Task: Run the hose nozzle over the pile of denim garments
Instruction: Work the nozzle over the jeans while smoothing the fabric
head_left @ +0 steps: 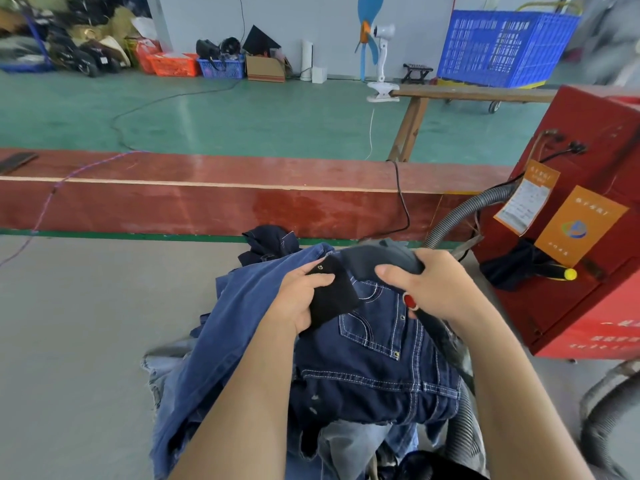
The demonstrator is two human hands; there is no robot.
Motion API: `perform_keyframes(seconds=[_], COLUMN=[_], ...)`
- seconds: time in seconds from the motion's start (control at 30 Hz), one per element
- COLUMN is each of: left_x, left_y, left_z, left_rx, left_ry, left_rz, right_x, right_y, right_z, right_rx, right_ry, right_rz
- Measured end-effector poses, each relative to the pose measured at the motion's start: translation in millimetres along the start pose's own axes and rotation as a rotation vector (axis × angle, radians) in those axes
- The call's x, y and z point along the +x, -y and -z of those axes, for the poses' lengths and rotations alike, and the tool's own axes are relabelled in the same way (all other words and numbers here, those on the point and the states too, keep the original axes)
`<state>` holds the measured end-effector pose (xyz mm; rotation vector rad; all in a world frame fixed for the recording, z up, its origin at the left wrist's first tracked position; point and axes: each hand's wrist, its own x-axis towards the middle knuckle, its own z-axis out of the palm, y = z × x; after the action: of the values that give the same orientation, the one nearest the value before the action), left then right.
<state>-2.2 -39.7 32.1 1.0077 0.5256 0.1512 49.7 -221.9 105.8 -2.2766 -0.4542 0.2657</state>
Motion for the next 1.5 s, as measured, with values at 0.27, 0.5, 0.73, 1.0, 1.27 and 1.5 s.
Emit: perform_keyframes(seconds=[0.27,0.5,0.73,1.0,1.27,1.5], left_x=[-6.1,-3.9,-5.3,-4.3,1.4,-2.2], left_y=[-1.2,-6.0,-4.7,-5.8,-3.1,-3.7], left_z=[1.9,7.6,4.6,3.6,3.9,2.1], left_rx=[0.031,-0.033,-0.004,0.023,0.080,0.145], left_ry=[0.101,0.051,0.110,0.095,0.071,0.118], left_rz=[0.002,-0.002,0.019,-0.012,-0.036,-0.038], right_x=[2.2,1.3,-0.1,6.2,-4.0,1.8], right_y=[15.5,13.0,10.3,23.8,17.2,28.1], right_z=[-20.6,0.4,-11.8,-16.4,-12.2,-22.8], right_rx=[-0.187,0.068,-0.226,-0.094,-0.202,-0.229], right_ry=[-0.021,-0.067,0.054,-0.196,-0.034,-0.160], right_rz=[0.063,0.027,0.040,0.094,0.072,0.080])
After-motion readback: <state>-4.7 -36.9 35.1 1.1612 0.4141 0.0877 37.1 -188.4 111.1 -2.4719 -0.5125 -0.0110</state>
